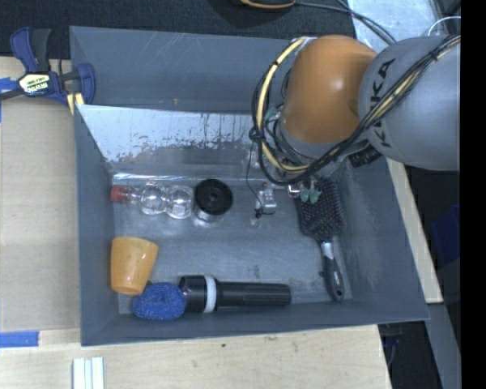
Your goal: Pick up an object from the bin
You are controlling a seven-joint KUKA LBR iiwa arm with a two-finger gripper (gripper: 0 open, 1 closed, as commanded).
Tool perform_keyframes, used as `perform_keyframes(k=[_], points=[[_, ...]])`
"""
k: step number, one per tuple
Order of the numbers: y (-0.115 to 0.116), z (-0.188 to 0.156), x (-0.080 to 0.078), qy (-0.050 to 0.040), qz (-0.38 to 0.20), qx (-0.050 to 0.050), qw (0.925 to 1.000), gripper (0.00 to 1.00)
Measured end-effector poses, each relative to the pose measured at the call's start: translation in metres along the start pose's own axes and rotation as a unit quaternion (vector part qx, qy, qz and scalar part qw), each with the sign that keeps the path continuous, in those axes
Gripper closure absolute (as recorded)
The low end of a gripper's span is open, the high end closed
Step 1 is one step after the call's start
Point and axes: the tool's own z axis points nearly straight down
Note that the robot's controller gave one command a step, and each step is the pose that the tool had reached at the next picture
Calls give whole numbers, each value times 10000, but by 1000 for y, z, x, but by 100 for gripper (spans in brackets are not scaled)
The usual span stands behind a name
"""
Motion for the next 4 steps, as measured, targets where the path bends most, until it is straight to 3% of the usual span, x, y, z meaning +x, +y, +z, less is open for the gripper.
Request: perform_keyframes(k=[1, 2, 3, 4], points=[[0, -5, -1, -42, 9, -3, 10000, 0], [29, 93, -22, -36, -1285, -1, 9917, 0], [36, 35, -21, -64, -1597, 2, 9871, 0], [50, 64, -25, -47, -1690, -2, 9856, 0]])
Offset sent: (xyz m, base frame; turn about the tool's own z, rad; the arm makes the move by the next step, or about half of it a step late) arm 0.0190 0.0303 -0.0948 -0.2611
